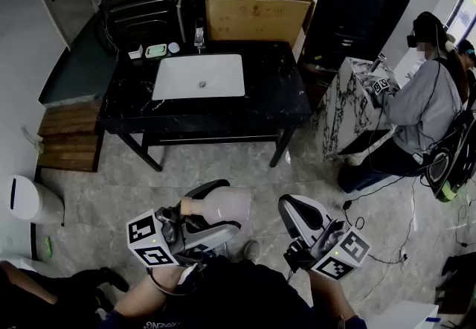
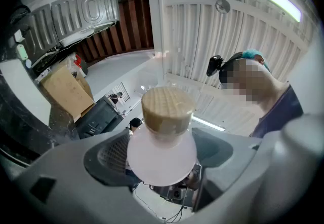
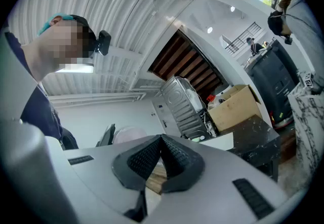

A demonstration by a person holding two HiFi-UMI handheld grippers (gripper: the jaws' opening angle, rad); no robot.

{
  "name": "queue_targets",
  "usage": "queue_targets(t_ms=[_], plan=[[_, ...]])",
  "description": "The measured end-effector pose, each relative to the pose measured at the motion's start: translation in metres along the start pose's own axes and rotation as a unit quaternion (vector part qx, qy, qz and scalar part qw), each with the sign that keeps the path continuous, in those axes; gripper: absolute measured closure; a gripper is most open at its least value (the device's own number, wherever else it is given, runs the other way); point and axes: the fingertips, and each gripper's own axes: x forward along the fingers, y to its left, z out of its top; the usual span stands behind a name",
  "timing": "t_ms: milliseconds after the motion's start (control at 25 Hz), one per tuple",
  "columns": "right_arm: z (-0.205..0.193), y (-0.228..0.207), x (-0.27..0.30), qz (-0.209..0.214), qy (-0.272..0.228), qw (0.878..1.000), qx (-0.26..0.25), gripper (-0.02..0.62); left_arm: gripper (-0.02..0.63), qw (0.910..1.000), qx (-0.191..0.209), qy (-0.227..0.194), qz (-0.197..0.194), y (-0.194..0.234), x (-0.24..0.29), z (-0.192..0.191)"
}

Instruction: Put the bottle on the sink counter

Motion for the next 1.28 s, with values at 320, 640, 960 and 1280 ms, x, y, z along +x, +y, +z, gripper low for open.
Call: queue_targets(t_ms=[320,640,960,1280], plan=[[0.004,-0.005,0.002,0.002,0.001,1.000,-0.001,0.569,0.219,1.0000,0.001,0.001,0.000,0.003,0.005,0.002],[0.006,-0.017,-0.003,0.005,-0.001,1.000,0.010,0.569,0.219,1.0000,0.000,0.002,0.006,0.008,0.015,-0.004],[0.009,-0.037,-0.025,0.017,0.003,1.000,0.016,0.569,0.219,0.9997,0.008,-0.007,0.022,0.010,0.034,-0.026],[0.012,-0.057,-0.046,0.028,0.008,0.999,0.017,0.569,0.219,0.9993,0.011,-0.012,0.035,0.015,0.053,-0.047]])
